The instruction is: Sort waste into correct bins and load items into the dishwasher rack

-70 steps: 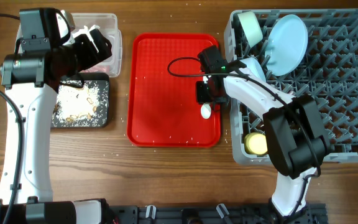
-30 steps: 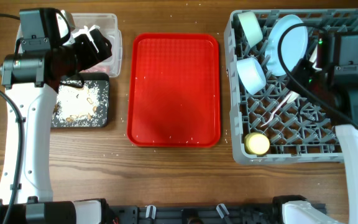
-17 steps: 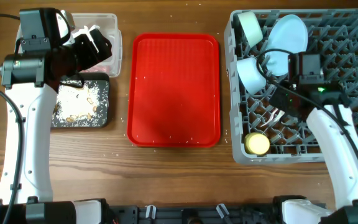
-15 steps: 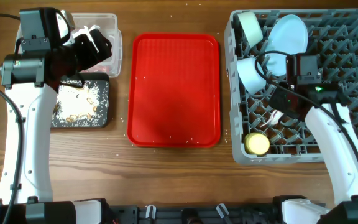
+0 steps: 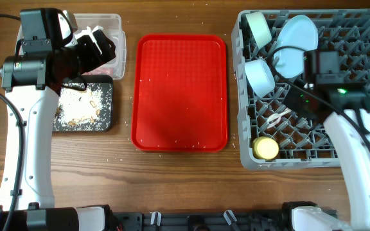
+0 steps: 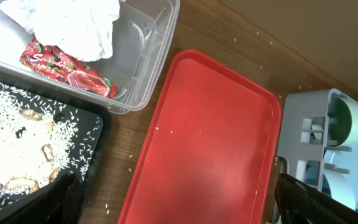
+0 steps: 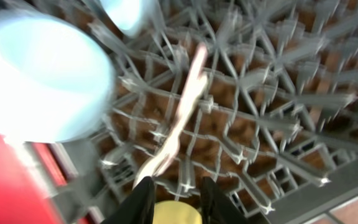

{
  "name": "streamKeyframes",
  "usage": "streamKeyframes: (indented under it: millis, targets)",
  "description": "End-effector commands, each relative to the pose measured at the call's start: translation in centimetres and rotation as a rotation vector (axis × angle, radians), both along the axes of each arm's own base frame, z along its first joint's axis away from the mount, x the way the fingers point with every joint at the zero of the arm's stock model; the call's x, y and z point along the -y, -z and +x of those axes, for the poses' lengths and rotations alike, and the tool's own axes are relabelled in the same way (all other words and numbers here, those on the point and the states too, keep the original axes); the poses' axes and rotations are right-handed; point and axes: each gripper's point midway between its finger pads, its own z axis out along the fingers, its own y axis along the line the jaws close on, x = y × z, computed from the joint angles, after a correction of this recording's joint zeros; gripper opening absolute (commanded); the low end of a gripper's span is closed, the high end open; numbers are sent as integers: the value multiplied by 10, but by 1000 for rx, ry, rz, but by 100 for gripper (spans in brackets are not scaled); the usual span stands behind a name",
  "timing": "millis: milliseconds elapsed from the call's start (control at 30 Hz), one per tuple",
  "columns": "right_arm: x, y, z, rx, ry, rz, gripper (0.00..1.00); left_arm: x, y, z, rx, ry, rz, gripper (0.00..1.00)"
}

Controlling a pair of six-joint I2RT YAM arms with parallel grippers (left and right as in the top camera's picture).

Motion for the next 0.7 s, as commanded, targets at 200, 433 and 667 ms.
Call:
streamKeyframes:
  millis: [200,433,667]
  targets:
    - [-32,-116,-38,318,-310,55,61,-5,0,2,2,-8,13,100]
    - [-31,-128,-62,359,-302,55,100,-5,0,2,2,-7,13,100]
    - [-31,-123,-57,333,-301,57,100,-5,0,2,2,-8,13,100]
